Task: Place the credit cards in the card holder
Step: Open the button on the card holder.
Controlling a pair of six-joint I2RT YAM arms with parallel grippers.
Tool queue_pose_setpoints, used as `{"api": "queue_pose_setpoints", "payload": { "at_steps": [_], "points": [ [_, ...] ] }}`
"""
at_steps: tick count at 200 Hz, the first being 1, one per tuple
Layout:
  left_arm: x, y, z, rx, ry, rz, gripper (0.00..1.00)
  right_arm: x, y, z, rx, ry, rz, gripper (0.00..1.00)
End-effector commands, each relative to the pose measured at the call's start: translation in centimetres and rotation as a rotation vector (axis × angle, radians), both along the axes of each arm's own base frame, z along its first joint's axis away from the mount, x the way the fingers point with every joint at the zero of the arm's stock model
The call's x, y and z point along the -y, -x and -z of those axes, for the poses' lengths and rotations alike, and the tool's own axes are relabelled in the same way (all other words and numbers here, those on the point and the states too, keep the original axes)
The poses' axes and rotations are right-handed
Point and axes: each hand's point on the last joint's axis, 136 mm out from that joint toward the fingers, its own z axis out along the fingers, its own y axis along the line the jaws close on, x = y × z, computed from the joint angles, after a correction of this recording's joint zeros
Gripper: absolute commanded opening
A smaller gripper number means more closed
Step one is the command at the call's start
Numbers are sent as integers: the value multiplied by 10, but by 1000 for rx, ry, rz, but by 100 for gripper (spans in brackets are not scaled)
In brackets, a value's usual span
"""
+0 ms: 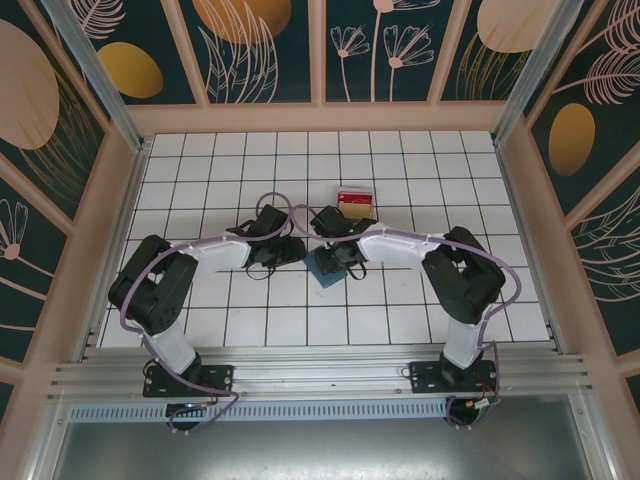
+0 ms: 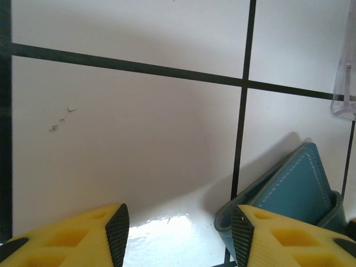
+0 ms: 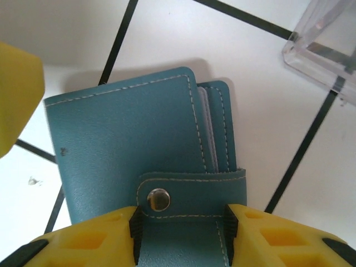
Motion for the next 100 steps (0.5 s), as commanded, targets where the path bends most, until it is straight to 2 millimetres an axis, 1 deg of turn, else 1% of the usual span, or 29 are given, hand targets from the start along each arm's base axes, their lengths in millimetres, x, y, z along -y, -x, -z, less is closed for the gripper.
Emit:
{"api": "queue_pose_setpoints", "payload": {
  "at_steps": [1, 22, 45, 55, 71, 76, 86, 90, 95, 100],
  "points": [
    [12, 5, 2, -16, 34, 39, 54, -8, -10, 0, 24, 13, -22, 46],
    [11, 6, 4, -18, 35, 36, 54, -8, -12, 6, 19, 32, -33, 47],
    [11, 8, 7, -24, 36, 37, 54, -10, -12, 9, 8, 31, -38, 47],
    [10, 9, 8, -27, 37, 36, 54, -13, -12, 2, 13, 12, -39, 48],
    [10, 9, 9, -27, 40, 35, 54, -18, -16, -13, 37, -32, -29, 49],
    [10, 9, 10, -29, 40, 35, 51, -20, -17, -17, 41, -40, -28, 50],
    [13, 10, 11, -33, 49, 41, 33, -22, -19, -23, 49, -50, -24, 51],
    [14, 10, 12, -34, 52, 44, 28, -22, -19, -24, 48, -52, -23, 52],
    [14, 10, 12, -37, 56, 45, 26, -23, -20, -25, 51, -56, -21, 52],
    [15, 10, 14, -41, 59, 47, 25, -24, -21, -25, 52, -58, -18, 52]
  ]
}}
